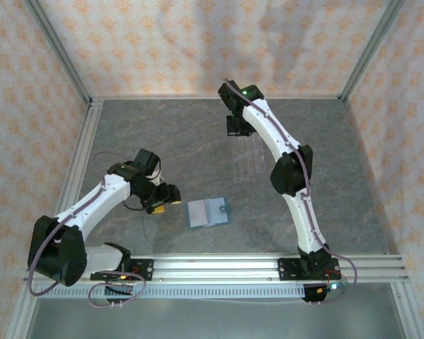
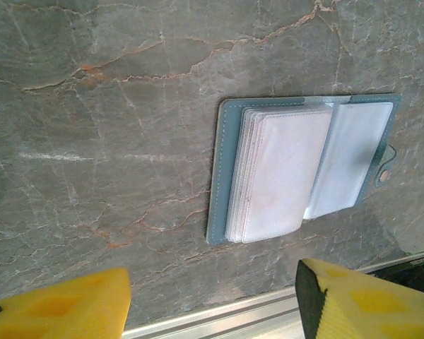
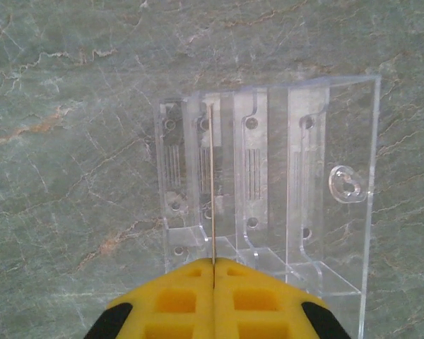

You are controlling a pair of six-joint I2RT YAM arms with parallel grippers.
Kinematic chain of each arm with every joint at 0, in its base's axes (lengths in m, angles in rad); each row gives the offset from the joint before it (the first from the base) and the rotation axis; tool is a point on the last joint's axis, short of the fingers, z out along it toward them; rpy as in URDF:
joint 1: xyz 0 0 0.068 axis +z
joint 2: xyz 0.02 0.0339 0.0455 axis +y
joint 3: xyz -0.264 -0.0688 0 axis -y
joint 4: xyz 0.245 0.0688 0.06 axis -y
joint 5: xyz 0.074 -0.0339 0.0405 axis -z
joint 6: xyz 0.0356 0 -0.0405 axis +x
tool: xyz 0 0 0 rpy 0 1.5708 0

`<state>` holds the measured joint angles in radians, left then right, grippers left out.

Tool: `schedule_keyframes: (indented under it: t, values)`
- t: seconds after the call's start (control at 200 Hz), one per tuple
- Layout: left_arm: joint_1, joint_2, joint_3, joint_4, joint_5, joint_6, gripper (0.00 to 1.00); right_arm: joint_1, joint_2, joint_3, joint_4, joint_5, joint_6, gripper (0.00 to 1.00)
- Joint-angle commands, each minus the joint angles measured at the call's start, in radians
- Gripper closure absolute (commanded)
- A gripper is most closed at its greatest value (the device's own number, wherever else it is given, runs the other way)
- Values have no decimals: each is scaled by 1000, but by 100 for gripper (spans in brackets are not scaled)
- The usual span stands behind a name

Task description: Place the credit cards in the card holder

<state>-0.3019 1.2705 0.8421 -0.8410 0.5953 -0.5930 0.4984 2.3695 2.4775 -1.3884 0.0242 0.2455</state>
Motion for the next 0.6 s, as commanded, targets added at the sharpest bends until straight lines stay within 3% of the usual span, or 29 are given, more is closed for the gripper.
schedule_keyframes:
  t: [0.0, 0.35, 0.46, 0.595]
  values:
    - [-8, 4, -13, 5, 13, 29, 35, 2, -43, -14, -49, -16, -3, 100]
    - [-9, 37, 8, 8, 28, 48, 35, 0, -73, -26, -34, -47, 9, 100]
    - [-33, 62, 22, 32, 43, 39, 33, 6, -122, -33, -18, -112, -19, 100]
    - [-110, 124, 63, 51, 10, 23, 33, 35, -292, -307, 173, -264, -56, 100]
